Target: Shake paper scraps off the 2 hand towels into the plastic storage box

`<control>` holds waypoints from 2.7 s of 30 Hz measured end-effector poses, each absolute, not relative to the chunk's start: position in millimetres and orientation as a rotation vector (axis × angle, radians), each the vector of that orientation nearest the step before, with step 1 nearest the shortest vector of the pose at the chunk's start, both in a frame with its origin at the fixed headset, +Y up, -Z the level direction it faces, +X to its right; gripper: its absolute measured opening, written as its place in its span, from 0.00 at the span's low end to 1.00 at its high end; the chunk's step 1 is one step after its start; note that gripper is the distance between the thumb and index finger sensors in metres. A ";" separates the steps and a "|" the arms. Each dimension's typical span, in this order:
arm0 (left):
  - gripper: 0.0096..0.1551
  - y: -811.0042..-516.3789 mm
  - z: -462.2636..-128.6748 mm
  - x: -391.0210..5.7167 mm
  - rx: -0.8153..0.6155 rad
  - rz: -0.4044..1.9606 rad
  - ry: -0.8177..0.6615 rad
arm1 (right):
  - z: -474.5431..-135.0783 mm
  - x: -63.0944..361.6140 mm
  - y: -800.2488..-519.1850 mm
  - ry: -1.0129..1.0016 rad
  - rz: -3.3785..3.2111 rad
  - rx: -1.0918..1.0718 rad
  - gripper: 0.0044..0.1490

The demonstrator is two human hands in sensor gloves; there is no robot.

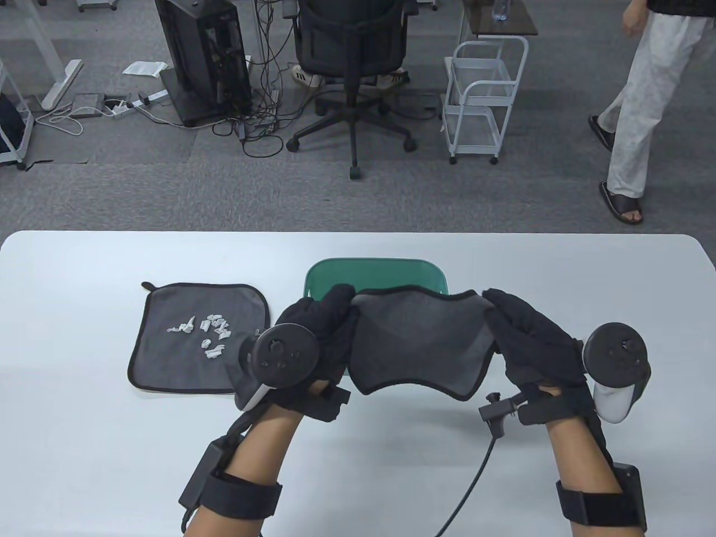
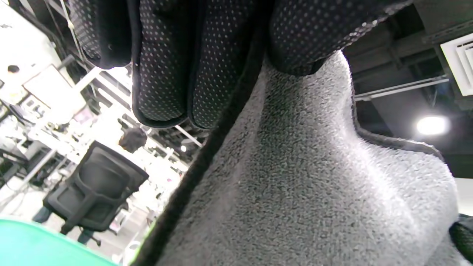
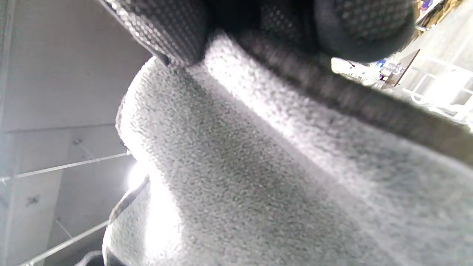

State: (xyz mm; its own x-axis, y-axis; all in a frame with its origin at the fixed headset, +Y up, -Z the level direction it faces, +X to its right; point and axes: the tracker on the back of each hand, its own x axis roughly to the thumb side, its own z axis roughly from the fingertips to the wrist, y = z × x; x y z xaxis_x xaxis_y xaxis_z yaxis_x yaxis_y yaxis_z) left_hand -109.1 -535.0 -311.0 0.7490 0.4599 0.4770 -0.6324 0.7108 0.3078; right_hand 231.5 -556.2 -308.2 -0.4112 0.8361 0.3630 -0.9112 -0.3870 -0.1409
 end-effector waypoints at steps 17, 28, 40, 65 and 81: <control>0.21 -594.9 -251.0 -26.6 0.272 0.588 -0.573 | -212.6 318.1 -587.7 -0.263 2.190 0.090 0.24; 0.21 -639.0 -244.1 29.4 0.063 0.575 -0.627 | -198.8 350.6 -595.8 -0.052 2.422 -0.193 0.24; 0.22 -713.1 -267.5 88.2 -0.156 0.261 -0.557 | -233.5 367.1 -657.0 0.319 2.660 -0.650 0.24; 0.38 -751.8 -300.1 131.6 -0.110 -0.216 -0.465 | -269.9 363.5 -743.7 0.249 2.649 -0.940 0.31; 0.43 -637.3 -263.7 -7.7 0.359 0.141 -0.426 | -254.1 330.9 -688.7 -0.158 2.564 -0.530 0.54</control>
State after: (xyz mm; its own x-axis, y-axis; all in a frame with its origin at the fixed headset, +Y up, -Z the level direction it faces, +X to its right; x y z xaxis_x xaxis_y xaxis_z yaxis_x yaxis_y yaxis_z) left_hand -7.7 -637.3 -263.7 0.9021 0.0596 0.4274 -0.2081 0.9277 0.3099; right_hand 330.9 -688.7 -254.1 -0.7923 0.5072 -0.3391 -0.4616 -0.8618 -0.2102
